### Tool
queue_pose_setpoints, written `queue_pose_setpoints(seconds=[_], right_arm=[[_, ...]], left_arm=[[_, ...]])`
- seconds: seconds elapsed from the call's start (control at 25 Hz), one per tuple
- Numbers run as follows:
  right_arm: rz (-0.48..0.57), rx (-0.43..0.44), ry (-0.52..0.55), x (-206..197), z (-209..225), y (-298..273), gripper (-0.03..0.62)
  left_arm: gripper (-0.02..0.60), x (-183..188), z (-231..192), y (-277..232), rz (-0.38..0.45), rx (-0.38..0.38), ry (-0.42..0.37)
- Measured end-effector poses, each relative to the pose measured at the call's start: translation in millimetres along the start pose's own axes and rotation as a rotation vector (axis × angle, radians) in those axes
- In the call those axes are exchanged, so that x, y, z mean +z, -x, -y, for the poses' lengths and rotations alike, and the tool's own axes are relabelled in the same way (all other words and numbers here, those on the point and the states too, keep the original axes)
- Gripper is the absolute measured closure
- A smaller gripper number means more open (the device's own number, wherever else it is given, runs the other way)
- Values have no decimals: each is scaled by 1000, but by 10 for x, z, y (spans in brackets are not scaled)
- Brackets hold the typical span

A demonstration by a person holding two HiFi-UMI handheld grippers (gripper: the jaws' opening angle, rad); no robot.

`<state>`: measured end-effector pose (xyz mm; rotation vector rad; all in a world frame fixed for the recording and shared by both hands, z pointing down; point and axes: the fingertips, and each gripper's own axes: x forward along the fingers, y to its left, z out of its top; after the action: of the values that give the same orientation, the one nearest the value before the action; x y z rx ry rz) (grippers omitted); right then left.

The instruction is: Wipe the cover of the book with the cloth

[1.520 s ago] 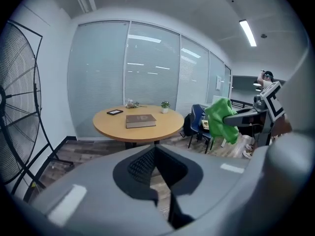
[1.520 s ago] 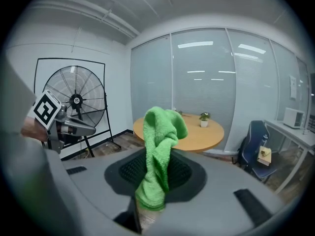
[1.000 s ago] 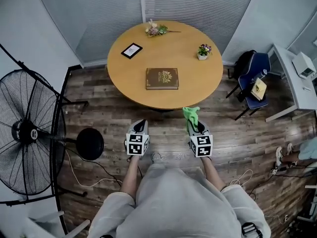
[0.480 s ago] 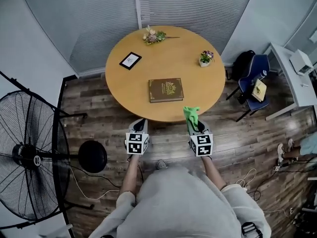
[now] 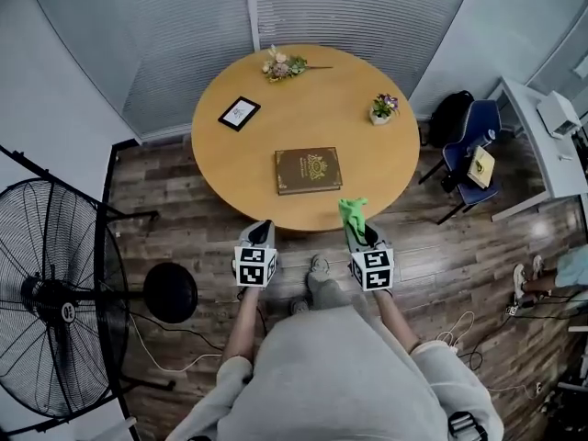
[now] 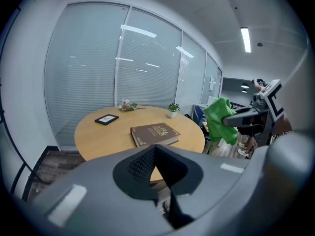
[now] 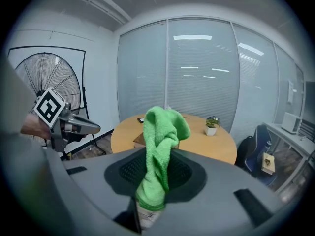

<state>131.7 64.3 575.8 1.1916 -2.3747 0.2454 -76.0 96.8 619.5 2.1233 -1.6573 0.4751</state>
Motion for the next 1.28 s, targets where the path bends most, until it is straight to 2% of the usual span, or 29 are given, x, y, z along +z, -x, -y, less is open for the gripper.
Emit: queue_pose_setpoints(seconds=[0.56,1.28], right_arm=[[3,81,-12,227,195,-817,496],[-8,204,-26,799,581,-2012,496]], left_arm=[[572,258,-395,-558,-30,51,6],[572,725,-1025,-1405,-72,161,90]])
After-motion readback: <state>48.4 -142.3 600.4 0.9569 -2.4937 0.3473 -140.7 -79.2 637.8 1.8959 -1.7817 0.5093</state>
